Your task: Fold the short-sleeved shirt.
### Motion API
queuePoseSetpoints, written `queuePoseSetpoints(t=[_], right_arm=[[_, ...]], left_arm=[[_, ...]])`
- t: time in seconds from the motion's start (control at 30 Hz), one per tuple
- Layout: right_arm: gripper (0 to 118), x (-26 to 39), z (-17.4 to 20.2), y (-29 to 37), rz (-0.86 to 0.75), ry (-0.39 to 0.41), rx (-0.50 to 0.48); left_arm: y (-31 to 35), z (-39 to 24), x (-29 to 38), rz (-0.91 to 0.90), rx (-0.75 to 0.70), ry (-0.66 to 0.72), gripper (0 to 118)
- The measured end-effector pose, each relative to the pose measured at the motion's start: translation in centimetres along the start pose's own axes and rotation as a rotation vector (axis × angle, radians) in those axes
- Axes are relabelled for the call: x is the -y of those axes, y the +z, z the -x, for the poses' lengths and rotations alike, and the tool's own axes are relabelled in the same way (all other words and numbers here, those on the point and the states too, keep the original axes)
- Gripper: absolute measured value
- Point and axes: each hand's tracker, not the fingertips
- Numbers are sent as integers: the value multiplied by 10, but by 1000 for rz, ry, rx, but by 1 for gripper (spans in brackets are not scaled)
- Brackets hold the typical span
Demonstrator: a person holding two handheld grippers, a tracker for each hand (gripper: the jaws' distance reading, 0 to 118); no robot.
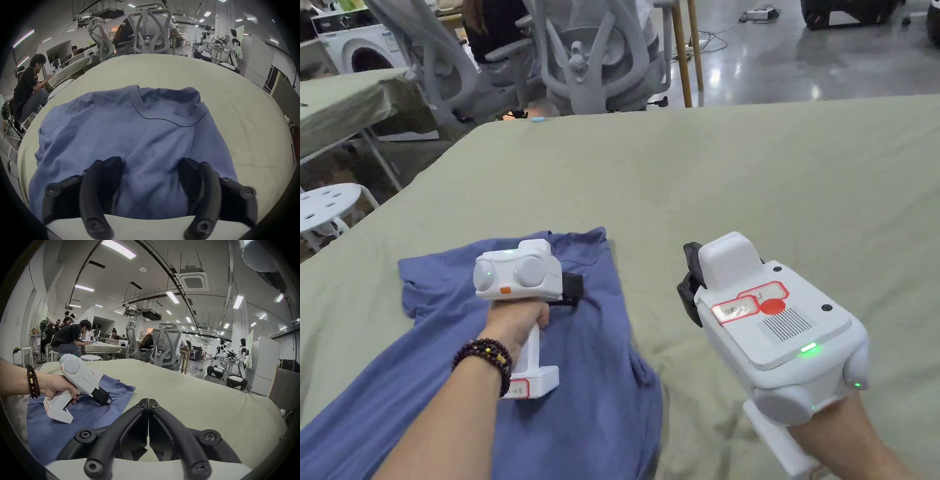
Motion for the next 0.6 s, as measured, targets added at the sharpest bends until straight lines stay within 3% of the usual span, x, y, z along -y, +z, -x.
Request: queuePoseSetpoints(t=[0.03, 0.07, 0.1, 0.33, 0.47, 0.6], right_arm=[[2, 1, 1, 1, -5, 2, 0], [2, 2, 1, 2, -10, 3, -4], [2, 2, 3, 4, -11, 1, -9], [2, -1, -11, 36, -2, -25, -40], [2, -7, -38, 74, -29, -8, 12], [2, -11, -71, 134, -47, -22, 66]], left_arm=[[6, -1, -1, -7, 31, -14, 42], [11, -2, 0, -27, 25, -39, 10], [14, -5, 0, -39, -30, -74, 4], [69, 9, -20, -178, 69, -59, 4], [136, -11, -46, -308, 181, -149, 4], [206, -79, -62, -403, 406, -310, 4]])
